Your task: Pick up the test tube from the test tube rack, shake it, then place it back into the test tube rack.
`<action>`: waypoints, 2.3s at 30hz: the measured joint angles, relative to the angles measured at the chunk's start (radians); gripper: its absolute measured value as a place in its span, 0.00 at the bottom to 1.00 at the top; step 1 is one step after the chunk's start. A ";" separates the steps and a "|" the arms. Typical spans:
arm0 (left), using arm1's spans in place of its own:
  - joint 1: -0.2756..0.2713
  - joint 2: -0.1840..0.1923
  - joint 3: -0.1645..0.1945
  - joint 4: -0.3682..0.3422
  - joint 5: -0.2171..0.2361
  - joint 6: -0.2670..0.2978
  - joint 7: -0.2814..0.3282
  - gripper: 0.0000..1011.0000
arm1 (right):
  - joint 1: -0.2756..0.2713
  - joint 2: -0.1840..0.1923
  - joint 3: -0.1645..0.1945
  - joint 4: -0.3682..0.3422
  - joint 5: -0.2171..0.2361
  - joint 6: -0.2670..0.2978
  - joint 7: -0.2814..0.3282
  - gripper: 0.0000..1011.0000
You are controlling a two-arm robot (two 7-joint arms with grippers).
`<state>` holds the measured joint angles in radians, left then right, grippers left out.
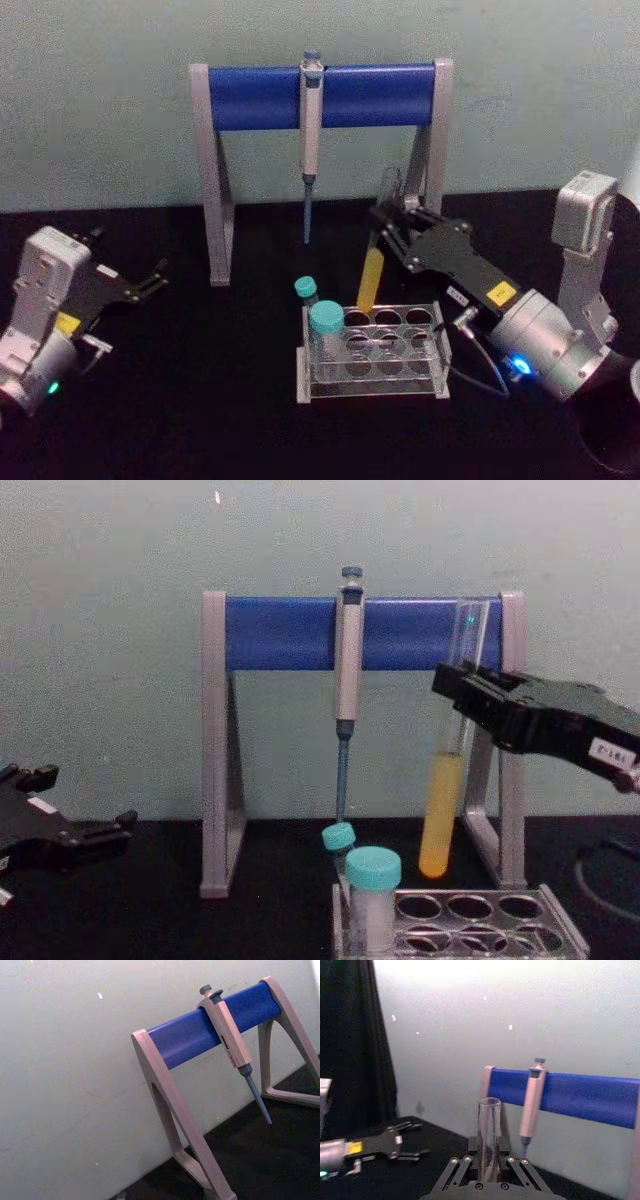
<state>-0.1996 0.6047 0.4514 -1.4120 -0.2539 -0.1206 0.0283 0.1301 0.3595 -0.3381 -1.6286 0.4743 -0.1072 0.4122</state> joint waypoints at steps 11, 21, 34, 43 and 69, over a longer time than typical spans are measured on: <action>0.000 0.000 0.000 0.000 0.000 0.000 0.000 0.99 | 0.004 -0.015 0.027 0.021 -0.037 -0.026 -0.033 0.23; 0.000 0.000 0.000 0.000 0.000 0.000 0.000 0.99 | -0.035 0.008 0.062 -0.030 -0.091 -0.014 -0.071 0.23; 0.000 0.000 0.000 0.000 0.000 0.000 0.000 0.99 | -0.128 0.084 0.082 -0.177 -0.099 0.128 -0.049 0.23; 0.000 0.000 0.000 0.000 0.000 0.000 0.000 0.99 | -0.094 0.065 0.034 -0.139 -0.004 0.124 0.028 0.23; 0.000 0.000 0.000 0.000 0.000 0.000 0.000 0.99 | 0.001 -0.026 0.049 0.027 -0.046 -0.025 -0.039 0.23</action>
<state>-0.1995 0.6047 0.4514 -1.4120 -0.2539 -0.1206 0.0283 0.1315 0.3332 -0.2895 -1.6018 0.4282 -0.1317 0.3732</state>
